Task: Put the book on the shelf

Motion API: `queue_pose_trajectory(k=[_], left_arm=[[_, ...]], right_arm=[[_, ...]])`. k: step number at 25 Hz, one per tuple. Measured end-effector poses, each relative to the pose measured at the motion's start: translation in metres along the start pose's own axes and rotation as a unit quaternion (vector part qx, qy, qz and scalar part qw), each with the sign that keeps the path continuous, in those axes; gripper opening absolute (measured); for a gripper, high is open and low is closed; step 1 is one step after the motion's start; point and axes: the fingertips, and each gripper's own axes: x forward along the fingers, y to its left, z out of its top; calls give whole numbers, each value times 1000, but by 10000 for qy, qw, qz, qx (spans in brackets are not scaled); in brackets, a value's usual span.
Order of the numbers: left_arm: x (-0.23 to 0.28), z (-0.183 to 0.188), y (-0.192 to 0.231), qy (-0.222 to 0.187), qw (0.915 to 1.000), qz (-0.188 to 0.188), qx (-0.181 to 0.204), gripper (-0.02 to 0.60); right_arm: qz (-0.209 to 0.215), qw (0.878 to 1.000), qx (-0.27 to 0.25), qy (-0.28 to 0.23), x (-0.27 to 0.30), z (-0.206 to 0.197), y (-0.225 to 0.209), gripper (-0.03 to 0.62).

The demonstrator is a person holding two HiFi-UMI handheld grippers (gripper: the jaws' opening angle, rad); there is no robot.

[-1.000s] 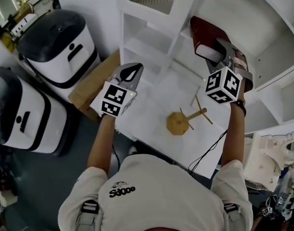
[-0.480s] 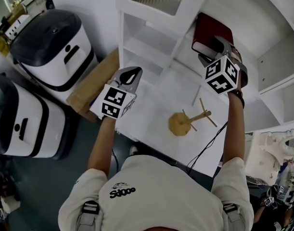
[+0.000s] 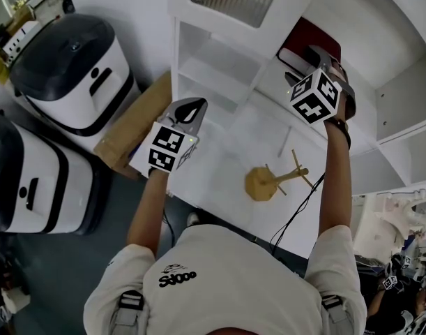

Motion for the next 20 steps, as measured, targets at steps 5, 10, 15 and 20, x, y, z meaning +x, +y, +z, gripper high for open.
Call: queue_pose_trajectory(k=[5, 10, 15, 20], left_arm=[[10, -4, -2, 61, 9999, -79, -31, 18], [7, 0, -11, 72, 9999, -104, 42, 18], [-1, -3, -25, 153, 9999, 25, 46, 18], [-3, 5, -58, 183, 9996, 32, 189, 18]], right_arm=[[-11, 9978, -451, 478, 25, -9, -3, 433], [-275, 9992, -288, 51, 18, -2, -3, 445], [-746, 9958, -275, -456, -7, 4, 2, 443], [-986, 9906, -168, -932, -43, -2, 1, 440]])
